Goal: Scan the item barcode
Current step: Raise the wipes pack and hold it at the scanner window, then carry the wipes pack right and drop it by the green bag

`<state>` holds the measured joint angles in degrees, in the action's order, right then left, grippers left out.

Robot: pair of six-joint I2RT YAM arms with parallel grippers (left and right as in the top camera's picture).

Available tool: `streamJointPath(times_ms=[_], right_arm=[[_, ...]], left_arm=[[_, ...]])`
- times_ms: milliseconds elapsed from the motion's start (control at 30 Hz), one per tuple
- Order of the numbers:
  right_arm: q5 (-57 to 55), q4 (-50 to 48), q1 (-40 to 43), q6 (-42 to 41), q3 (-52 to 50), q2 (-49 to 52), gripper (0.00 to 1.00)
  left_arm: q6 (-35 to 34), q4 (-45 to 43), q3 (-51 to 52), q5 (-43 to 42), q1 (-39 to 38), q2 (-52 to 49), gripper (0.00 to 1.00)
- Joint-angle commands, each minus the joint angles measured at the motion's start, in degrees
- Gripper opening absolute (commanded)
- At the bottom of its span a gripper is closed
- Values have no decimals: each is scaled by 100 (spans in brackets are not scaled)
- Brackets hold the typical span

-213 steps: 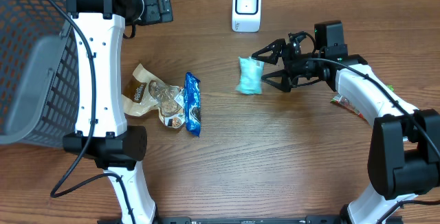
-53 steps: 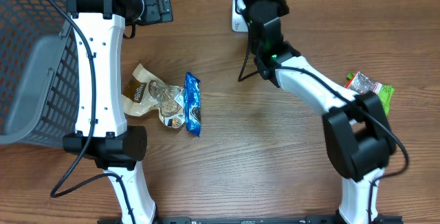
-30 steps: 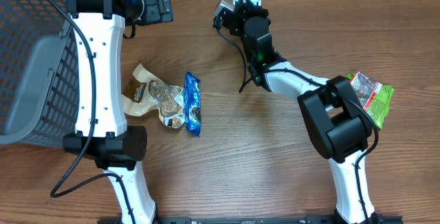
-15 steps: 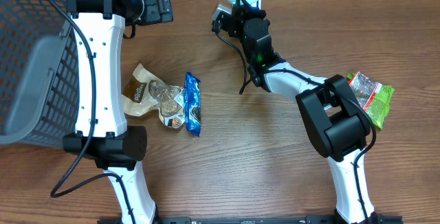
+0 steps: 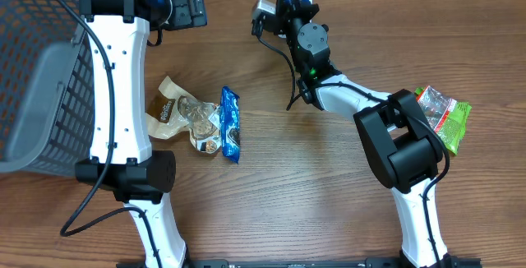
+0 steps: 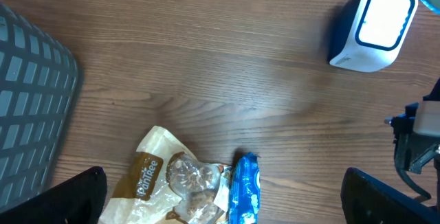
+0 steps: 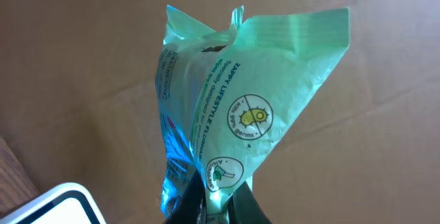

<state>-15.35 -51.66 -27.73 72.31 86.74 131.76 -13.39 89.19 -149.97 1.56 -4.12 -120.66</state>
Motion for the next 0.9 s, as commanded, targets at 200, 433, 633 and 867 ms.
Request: streamJointPath(times_ms=[200,433,633,867], right_arm=[[476,-732,157,857,109,7,4],[470,-603,199,850,109,7,4],[470,87,197,328,109,7,4],[343,872,232,-758,109,7,4]], left_arm=[[7,11,-61,33,-2,0,100],[7,9,-61,35,-2,0,100],[7,11,-61,33,-2,0,100],[4,11,-61,33,-2,0,100]])
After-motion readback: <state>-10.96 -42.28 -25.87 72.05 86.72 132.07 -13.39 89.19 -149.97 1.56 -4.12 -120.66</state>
